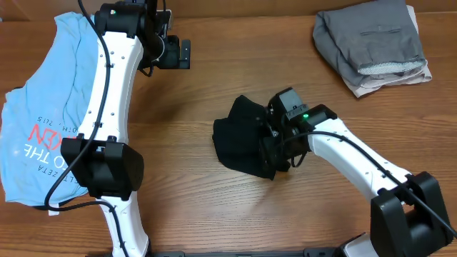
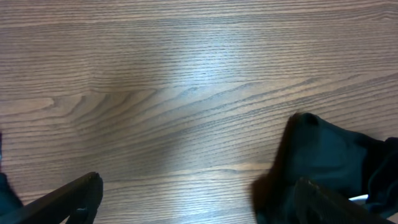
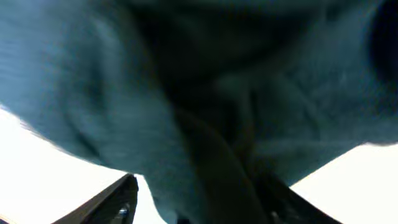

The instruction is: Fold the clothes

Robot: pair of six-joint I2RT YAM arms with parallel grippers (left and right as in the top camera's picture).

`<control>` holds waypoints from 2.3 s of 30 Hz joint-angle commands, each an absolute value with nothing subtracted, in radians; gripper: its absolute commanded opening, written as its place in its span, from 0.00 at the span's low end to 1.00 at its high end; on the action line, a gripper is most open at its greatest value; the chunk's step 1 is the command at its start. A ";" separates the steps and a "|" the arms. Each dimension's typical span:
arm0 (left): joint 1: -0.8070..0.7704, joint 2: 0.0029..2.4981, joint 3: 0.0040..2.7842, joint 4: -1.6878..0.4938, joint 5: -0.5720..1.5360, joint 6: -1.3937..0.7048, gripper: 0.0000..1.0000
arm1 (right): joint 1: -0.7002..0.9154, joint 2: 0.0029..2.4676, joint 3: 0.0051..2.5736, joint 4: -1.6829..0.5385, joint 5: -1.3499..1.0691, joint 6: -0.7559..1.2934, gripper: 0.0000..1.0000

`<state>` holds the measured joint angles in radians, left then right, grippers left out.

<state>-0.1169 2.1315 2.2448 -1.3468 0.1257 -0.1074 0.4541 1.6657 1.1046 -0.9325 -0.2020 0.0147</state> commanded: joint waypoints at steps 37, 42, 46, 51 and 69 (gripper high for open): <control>0.028 2.114 2.238 -1.322 0.122 -0.074 1.00 | 0.616 1.824 1.628 -1.134 -0.229 -0.161 0.09; 0.030 2.114 2.238 -1.312 0.123 -0.074 1.00 | 0.618 1.826 1.578 -1.144 -0.218 -0.162 0.26; 0.031 2.114 2.238 -1.304 0.123 -0.074 1.00 | 0.618 1.826 1.497 -0.999 -0.217 -0.165 0.74; 0.031 2.114 2.237 -1.305 0.123 -0.074 1.00 | 0.620 1.839 1.405 -0.858 -0.217 -0.218 0.78; 0.031 2.114 2.237 -1.304 0.123 -0.074 1.00 | 0.603 1.864 1.505 -1.052 -0.158 -0.116 0.04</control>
